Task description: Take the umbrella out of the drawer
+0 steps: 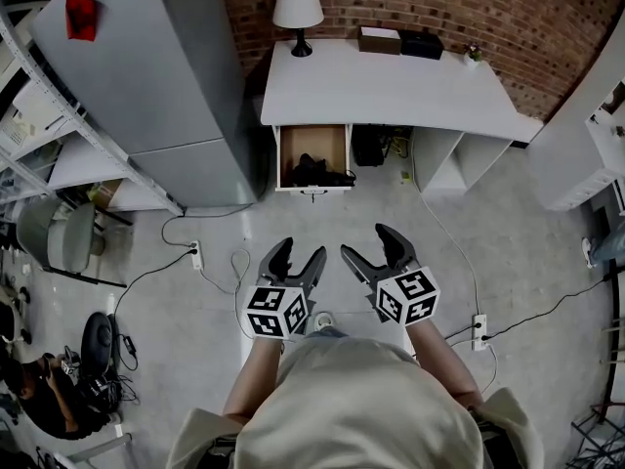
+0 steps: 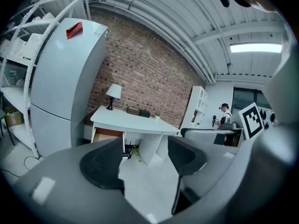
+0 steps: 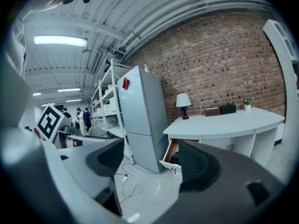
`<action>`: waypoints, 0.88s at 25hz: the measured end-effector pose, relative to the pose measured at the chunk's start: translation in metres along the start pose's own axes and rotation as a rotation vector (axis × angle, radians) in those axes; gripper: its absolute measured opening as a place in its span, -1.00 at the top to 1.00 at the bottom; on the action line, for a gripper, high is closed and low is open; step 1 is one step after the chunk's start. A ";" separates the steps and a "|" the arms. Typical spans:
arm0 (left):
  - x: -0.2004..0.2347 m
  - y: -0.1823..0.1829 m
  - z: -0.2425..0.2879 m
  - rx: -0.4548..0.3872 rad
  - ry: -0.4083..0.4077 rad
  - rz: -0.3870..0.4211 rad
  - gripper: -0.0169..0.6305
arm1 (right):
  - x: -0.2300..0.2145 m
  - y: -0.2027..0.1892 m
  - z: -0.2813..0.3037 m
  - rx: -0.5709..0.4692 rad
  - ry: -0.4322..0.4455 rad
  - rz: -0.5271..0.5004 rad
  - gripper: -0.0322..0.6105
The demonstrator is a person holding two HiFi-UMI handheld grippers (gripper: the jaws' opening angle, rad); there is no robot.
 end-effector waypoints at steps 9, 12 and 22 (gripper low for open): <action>0.067 0.022 0.034 0.032 -0.015 -0.012 0.01 | -0.010 0.015 0.078 0.017 -0.024 0.029 -0.21; 0.081 0.026 0.039 0.033 -0.014 -0.018 0.01 | -0.010 0.018 0.092 0.023 -0.027 0.036 -0.21; 0.113 0.019 0.052 0.038 0.029 -0.085 0.01 | -0.026 0.006 0.128 0.110 -0.015 0.014 -0.21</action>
Point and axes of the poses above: the fingertips, and each gripper's own axes: z forward along the fingers, x to its left, y out of its top, the point moved 7 cm from there along -z, backward along the fingers, and after that the axes turned 8 degrees about -y, right-handed, at the moved point
